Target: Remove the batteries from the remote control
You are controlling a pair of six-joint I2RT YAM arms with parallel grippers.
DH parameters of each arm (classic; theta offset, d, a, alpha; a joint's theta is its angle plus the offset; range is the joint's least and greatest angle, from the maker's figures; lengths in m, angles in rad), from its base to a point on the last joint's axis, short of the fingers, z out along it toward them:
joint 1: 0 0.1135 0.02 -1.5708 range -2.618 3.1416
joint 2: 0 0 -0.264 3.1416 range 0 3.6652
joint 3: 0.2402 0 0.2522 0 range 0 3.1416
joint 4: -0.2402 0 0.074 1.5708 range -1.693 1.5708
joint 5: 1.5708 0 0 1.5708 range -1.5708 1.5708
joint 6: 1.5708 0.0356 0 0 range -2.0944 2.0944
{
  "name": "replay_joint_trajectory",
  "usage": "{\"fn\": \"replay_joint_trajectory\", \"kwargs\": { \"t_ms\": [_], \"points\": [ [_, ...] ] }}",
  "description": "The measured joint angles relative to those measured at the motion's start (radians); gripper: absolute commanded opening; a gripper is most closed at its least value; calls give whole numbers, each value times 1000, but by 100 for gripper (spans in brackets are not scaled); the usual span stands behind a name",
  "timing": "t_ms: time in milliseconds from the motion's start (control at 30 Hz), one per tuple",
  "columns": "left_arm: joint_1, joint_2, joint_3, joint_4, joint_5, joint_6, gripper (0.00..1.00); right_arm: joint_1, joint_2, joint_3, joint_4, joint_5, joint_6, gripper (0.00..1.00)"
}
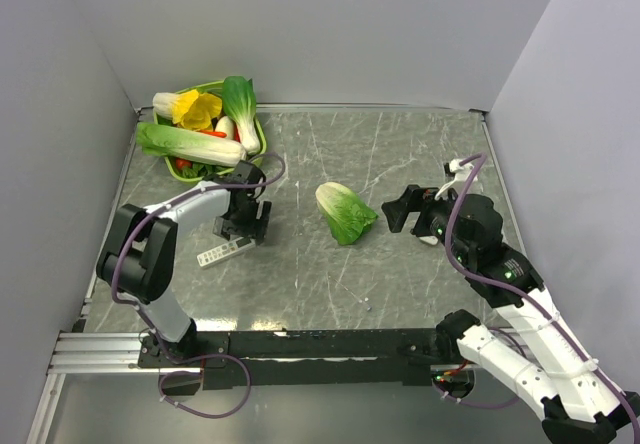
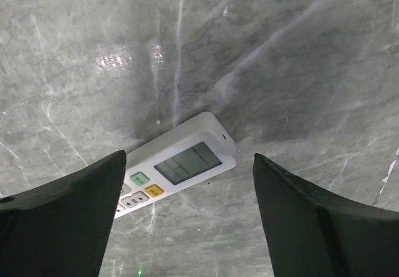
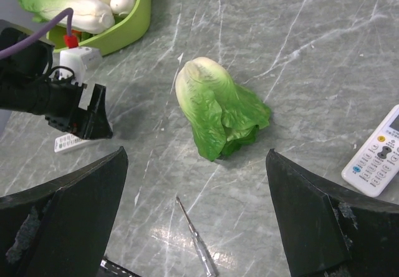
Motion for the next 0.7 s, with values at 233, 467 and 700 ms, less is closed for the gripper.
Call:
{"fn": "replay_joint_trajectory", "kwargs": {
  "t_ms": [233,467,700],
  "points": [
    [-9,8,0,1,1,13,70,0,-1,0,-1,0,0,100],
    [-35,51,0,0,1,14,53,0,5,0,-6,0,0,100],
    [-43,52,1,-13,8,11,73,0,16,0,-18,3,1,100]
  ]
}}
